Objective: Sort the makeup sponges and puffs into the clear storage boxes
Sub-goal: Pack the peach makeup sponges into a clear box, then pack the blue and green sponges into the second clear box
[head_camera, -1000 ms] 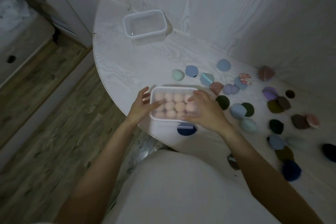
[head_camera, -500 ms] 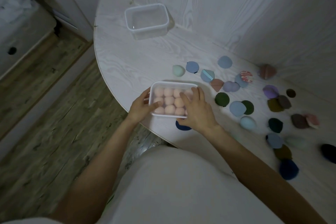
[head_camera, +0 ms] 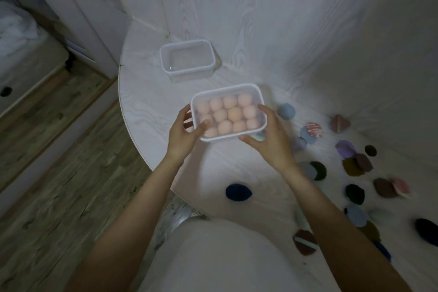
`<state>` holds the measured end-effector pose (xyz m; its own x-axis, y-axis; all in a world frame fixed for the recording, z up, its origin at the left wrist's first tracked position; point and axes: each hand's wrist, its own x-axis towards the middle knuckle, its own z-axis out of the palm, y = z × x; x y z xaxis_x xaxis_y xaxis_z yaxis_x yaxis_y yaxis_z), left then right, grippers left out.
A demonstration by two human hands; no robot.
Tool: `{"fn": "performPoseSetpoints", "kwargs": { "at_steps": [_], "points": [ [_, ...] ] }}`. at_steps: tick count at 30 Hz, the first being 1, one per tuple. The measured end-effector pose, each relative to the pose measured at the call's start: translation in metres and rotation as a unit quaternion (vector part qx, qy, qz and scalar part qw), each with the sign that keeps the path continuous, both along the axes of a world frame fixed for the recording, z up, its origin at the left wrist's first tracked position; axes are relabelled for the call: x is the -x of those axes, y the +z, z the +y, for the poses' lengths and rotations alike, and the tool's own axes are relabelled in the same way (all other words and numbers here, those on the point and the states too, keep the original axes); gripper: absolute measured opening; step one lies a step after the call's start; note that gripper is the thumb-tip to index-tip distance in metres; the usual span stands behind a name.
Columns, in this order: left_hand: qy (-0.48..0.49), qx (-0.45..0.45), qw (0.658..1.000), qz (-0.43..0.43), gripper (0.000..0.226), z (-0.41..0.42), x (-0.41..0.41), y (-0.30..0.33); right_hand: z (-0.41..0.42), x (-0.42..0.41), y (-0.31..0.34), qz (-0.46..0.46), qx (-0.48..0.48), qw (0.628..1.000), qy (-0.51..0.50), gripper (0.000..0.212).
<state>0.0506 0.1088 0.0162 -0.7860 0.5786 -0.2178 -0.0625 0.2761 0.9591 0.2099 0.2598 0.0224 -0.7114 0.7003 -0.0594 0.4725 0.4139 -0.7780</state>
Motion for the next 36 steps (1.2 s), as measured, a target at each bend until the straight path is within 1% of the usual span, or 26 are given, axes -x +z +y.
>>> {"fn": "performPoseSetpoints", "kwargs": {
  "at_steps": [2,3,5,6,8,12,15,16,17,19,20,21,22,23,24,26,28,30,32,34,36],
  "points": [
    [0.017,-0.022,1.0,0.012,0.051,0.027,0.016,0.004,0.026,0.022,-0.001,0.013,0.048,0.999,-0.01,0.082],
    [0.018,-0.032,0.999,0.003,0.048,0.042,0.025,0.003,0.041,0.034,-0.001,0.022,0.065,0.997,-0.02,0.082],
    [-0.006,-0.035,0.999,-0.003,0.044,0.067,0.04,0.0,0.065,0.053,-0.003,0.026,0.064,0.996,-0.049,0.078],
    [-0.032,-0.029,0.999,0.013,0.042,0.079,0.047,-0.003,0.075,0.062,-0.004,0.017,0.052,0.996,-0.065,0.076],
    [-0.085,-0.009,0.995,0.052,0.043,0.101,0.06,-0.008,0.087,0.072,-0.008,-0.013,0.028,0.996,-0.083,0.075],
    [-0.113,0.073,0.99,0.049,0.048,0.128,0.082,-0.033,0.095,0.08,-0.021,-0.068,-0.013,0.994,-0.081,0.072],
    [-0.123,0.118,0.984,0.055,0.042,0.132,0.089,-0.045,0.098,0.078,-0.031,-0.112,0.012,0.991,-0.066,0.067],
    [-0.126,0.126,0.981,0.075,0.04,0.131,0.089,-0.043,0.097,0.076,-0.034,-0.127,0.014,0.989,-0.068,0.066],
    [-0.122,0.13,0.978,0.111,0.039,0.128,0.089,-0.04,0.097,0.075,-0.036,-0.134,-0.008,0.988,-0.07,0.065],
    [-0.065,0.107,0.97,0.21,0.036,0.116,0.095,-0.036,0.091,0.079,-0.033,-0.131,-0.103,0.985,-0.055,0.06],
    [-0.011,0.087,0.964,0.251,0.035,0.108,0.1,-0.035,0.087,0.085,-0.029,-0.105,-0.142,0.984,-0.038,0.057],
    [0.053,0.071,0.957,0.276,0.034,0.099,0.108,-0.035,0.082,0.096,-0.024,-0.073,-0.156,0.985,-0.015,0.055],
    [0.117,0.061,0.952,0.276,0.035,0.091,0.116,-0.035,0.077,0.108,-0.018,-0.045,-0.149,0.988,0.008,0.054],
    [0.169,0.062,0.951,0.251,0.037,0.085,0.126,-0.035,0.072,0.121,-0.012,-0.022,-0.138,0.99,0.033,0.054],
    [0.2,0.074,0.955,0.206,0.042,0.081,0.138,-0.036,0.068,0.138,-0.008,-0.011,-0.124,0.99,0.059,0.055],
    [0.197,0.114,0.97,0.09,0.057,0.081,0.16,-0.043,0.066,0.168,-0.002,-0.031,-0.095,0.99,0.102,0.057],
    [0.167,0.136,0.976,-0.003,0.065,0.083,0.179,-0.051,0.072,0.198,-0.006,-0.106,-0.095,0.981,0.132,0.06],
    [0.155,0.13,0.978,-0.04,0.057,0.085,0.189,-0.058,0.08,0.224,-0.013,-0.212,-0.142,0.958,0.133,0.061],
    [0.167,0.09,0.98,-0.058,0.042,0.087,0.189,-0.059,0.086,0.238,-0.018,-0.276,-0.155,0.941,0.119,0.063],
    [0.186,0.032,0.979,-0.077,0.036,0.085,0.184,-0.056,0.084,0.242,-0.02,-0.267,-0.11,0.95,0.118,0.063],
    [0.207,-0.023,0.974,-0.09,0.034,0.077,0.178,-0.048,0.075,0.238,-0.016,-0.198,-0.078,0.972,0.096,0.061]
  ]
}}
